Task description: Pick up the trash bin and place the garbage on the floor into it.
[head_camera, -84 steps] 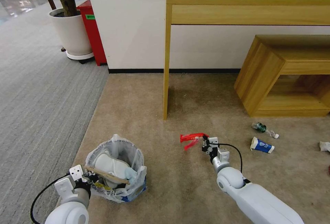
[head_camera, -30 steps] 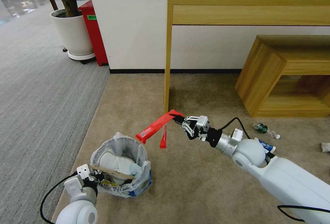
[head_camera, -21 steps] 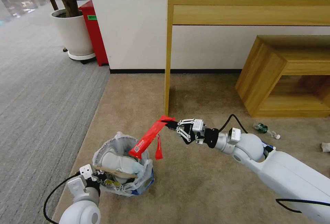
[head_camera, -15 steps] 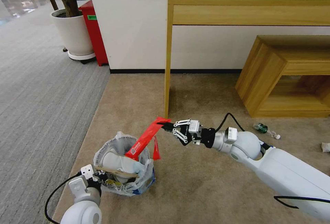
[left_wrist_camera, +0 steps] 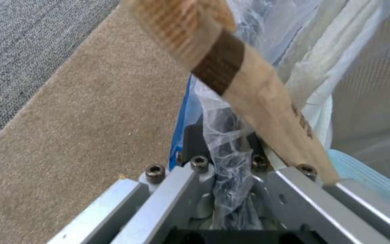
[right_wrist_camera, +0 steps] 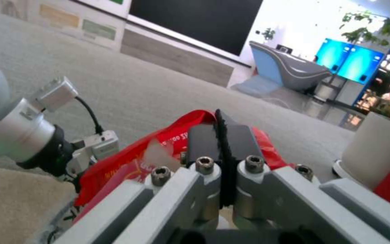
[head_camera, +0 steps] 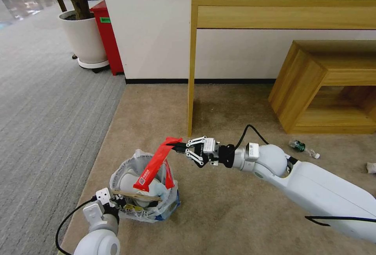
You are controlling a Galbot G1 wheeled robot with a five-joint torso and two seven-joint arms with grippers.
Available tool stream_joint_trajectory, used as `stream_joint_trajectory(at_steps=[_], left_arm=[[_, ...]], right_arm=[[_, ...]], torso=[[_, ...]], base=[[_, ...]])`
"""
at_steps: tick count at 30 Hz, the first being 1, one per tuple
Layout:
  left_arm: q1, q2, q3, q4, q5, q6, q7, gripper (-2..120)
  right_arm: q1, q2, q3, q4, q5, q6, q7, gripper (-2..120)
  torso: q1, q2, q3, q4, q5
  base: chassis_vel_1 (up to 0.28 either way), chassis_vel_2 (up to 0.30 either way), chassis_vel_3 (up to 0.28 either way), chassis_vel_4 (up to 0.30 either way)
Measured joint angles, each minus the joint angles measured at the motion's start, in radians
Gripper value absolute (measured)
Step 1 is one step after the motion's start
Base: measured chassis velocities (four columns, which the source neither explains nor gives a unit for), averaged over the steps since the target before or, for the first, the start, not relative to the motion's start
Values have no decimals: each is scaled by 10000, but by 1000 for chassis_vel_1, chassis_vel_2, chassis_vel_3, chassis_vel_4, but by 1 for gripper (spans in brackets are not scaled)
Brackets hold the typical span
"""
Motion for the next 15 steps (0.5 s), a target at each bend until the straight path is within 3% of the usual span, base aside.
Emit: stream_joint_trajectory(at_steps=[15], left_arm=[[-9, -119, 156, 36, 132, -29, 31, 0]], right_arm=[[940, 348, -1284, -378, -244, 24, -171, 0]], torso=[[0, 0, 1, 0, -1]], base=[[0, 0, 0, 0]])
